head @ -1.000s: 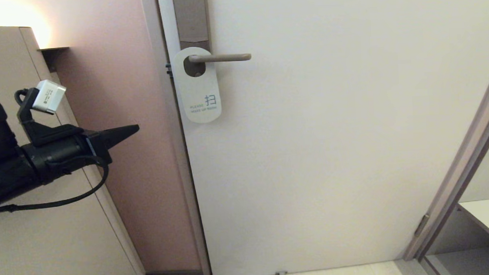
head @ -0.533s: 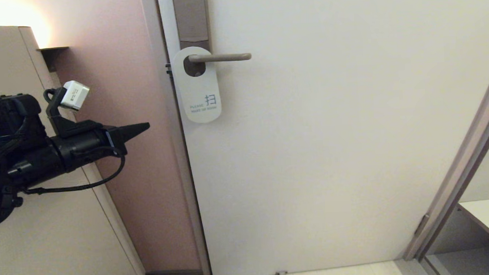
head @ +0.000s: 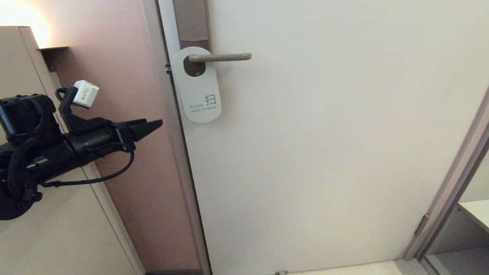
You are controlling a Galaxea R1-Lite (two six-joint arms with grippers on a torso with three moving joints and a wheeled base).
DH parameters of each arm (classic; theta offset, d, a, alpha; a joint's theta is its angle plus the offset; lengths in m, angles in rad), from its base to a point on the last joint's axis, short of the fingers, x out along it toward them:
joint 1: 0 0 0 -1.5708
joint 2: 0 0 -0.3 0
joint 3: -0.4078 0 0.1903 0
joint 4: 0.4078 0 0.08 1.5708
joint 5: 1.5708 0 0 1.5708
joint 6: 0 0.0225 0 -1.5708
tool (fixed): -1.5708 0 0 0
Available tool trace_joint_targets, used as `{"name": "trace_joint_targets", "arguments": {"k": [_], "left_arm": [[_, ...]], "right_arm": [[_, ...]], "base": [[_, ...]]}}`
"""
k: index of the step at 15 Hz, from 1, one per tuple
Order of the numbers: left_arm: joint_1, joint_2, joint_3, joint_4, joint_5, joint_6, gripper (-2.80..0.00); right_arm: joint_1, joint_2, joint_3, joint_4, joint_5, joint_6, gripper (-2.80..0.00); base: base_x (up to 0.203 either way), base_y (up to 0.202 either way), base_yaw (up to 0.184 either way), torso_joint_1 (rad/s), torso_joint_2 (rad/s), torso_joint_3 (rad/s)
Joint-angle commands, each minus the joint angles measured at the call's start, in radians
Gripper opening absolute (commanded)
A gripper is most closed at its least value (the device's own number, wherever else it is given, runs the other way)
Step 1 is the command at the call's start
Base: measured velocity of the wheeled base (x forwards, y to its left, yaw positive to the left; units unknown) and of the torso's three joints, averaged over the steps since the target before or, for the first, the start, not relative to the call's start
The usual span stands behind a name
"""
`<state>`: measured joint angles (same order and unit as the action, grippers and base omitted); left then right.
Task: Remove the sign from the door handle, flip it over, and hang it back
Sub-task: Take down the sign
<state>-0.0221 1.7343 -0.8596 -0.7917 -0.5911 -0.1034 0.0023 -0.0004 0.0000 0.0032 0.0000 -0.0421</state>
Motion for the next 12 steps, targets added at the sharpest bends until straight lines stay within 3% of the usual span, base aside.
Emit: {"name": "trace_joint_targets", "arguments": {"k": [1,4,12], "left_arm": [[-0.002,0.038,-0.029,-0.004,-0.006,-0.001,0.0],[-0.001,0.083,-0.076,-0.004,-0.1,-0.003,0.0],[-0.044,0.201,-0.24,-0.001,-0.164,-0.004,0.0]], "right_arm": [[0.001,0.0,0.0,0.0,0.0,-0.001,-2.8],[0.001,0.0,0.0,0.0,0.0,-0.001,-2.8],[0.001,0.0,0.0,0.0,0.0,-0.001,-2.8]], "base": [[0.0,0.0,0.0,0.0,0.0,0.0],[0.0,0.0,0.0,0.0,0.0,0.0],[0.0,0.0,0.0,0.0,0.0,0.0]]}}
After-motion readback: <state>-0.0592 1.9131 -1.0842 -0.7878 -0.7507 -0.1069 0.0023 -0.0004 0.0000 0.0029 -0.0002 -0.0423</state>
